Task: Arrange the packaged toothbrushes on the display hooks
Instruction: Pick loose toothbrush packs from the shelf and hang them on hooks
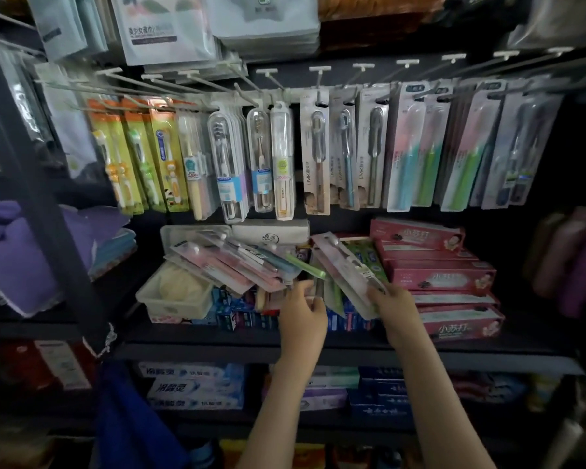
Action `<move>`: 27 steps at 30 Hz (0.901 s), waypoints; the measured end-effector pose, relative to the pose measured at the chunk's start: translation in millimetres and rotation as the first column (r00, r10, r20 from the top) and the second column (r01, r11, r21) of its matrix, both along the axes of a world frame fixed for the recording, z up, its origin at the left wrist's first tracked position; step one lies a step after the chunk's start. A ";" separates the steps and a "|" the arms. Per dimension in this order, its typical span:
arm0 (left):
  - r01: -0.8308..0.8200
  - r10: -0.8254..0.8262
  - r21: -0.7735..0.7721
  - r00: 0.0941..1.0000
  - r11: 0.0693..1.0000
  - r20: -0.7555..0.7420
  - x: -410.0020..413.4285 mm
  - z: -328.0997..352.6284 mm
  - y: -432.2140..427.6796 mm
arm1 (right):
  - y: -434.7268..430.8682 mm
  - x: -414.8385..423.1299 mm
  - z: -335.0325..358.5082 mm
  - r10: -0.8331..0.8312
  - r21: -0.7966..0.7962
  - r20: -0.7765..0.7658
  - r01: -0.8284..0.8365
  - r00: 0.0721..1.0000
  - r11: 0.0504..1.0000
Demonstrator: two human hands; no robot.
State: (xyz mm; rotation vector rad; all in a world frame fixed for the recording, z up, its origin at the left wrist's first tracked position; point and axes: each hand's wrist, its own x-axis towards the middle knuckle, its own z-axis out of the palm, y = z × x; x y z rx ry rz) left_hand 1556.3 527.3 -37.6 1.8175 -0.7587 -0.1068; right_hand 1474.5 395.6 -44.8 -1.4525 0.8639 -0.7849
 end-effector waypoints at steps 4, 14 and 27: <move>0.101 -0.097 0.007 0.976 0.995 -0.196 -18.3 -3.5 -11.4 | 1.8 -29.8 -7.9 -0.012 0.067 0.061 0.008 0.998 0.998; 0.244 -0.421 -0.348 0.633 0.905 -0.650 -79.4 -15.1 -53.4 | 10.6 -105.9 -13.9 0.188 0.038 0.088 -0.192 0.978 0.981; 0.396 -0.449 -0.216 0.826 0.892 -0.341 -118.4 21.9 -83.6 | -21.1 -151.5 19.4 0.045 -0.259 0.016 -0.040 0.999 0.965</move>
